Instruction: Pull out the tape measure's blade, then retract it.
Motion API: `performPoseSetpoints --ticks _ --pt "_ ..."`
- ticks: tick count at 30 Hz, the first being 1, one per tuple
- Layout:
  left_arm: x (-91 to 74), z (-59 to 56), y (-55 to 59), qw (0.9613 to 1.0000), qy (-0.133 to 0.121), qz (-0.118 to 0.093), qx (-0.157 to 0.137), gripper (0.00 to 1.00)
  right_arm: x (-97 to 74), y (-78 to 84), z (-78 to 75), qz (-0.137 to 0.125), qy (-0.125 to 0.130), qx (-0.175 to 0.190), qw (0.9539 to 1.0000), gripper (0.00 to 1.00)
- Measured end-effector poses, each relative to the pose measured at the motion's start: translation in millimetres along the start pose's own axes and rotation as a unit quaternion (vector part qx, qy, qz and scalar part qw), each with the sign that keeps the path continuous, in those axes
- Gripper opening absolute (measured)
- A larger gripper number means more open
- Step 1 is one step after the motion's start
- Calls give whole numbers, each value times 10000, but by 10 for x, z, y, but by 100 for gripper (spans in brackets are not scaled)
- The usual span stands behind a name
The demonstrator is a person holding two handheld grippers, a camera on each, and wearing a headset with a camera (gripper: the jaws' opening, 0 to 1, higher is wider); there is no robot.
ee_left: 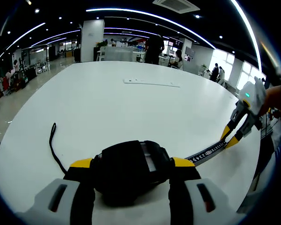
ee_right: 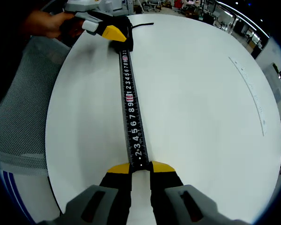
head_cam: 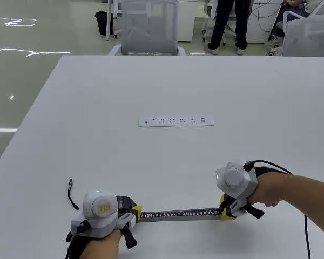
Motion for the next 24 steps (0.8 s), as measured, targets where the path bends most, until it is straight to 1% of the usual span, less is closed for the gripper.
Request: performPoseSetpoints --ticks 4,24 --pt "2 -4 3 10000 -14 25 44 59 7 -8 -6 -51 19 47 10000 14" --pt "20 -11 14 9999 33 71 82 59 23 -34 -11 -43 -38 35 10000 14"
Point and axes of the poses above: the centre of the closed fingertips' face, and the gripper's own axes: x roughly forward along the fingers, z roughly to its left, y roughly out of its underside, the point moved 3 cm from there along -x, roughly backward along the fingers, and after that the axes turned 11 degrees about -x, right-handed, at the moved point
